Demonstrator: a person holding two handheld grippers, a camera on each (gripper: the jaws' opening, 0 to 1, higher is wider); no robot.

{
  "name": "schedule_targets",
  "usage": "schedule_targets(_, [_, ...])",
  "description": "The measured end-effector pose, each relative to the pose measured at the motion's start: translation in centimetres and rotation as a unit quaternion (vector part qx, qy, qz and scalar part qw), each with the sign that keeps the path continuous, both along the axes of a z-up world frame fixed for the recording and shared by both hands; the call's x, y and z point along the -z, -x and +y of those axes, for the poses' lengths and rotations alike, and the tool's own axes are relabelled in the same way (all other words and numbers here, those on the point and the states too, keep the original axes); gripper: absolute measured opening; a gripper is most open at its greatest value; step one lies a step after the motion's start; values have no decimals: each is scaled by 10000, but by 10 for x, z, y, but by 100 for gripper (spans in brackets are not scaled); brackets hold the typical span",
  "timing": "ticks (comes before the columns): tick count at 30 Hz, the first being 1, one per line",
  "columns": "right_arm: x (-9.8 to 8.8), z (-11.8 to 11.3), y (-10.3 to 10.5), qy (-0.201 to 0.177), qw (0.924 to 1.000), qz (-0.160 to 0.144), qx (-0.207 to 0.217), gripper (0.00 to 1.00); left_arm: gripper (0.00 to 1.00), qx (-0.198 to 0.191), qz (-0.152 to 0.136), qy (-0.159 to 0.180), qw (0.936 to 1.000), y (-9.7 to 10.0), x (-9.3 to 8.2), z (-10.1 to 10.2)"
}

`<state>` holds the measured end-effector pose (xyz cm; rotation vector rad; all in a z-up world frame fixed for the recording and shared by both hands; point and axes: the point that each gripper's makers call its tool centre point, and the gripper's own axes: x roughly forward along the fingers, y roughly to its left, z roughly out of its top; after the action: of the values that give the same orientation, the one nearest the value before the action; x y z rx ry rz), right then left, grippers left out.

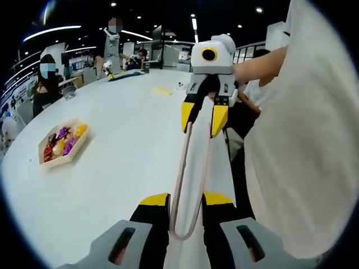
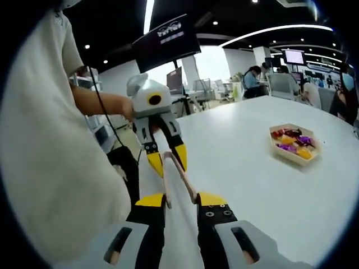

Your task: Place the target food into the container with the food tongs after gripping and lifting it, then release it inside without dropping or visibly crushing the food.

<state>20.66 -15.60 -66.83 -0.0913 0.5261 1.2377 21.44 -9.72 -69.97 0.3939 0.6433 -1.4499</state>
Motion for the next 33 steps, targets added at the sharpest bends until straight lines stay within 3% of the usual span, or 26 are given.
schedule_targets(13, [34,-13,-2,422,9990,116,-27,24,18,7,47,-488,9988,0,31,-10])
schedule_targets(26, [55,-27,-14,588,9975,256,289,28,18,-147,-131,-703,9973,-7,46,-17])
schedule_targets(27, [56,-29,-15,583,9974,276,334,25,18,-168,-167,-731,9970,-9,48,-18])
schedule_targets(29, [59,-32,-15,539,9972,395,346,10,16,-385,-250,-825,9955,-16,50,-16])
schedule_targets(30, [59,-32,-15,535,9971,403,353,12,16,-270,-212,-924,9951,-14,54,-14])
schedule_targets(33, [58,-34,-19,469,9963,460,560,14,16,-137,-137,-778,9968,-11,52,-18])
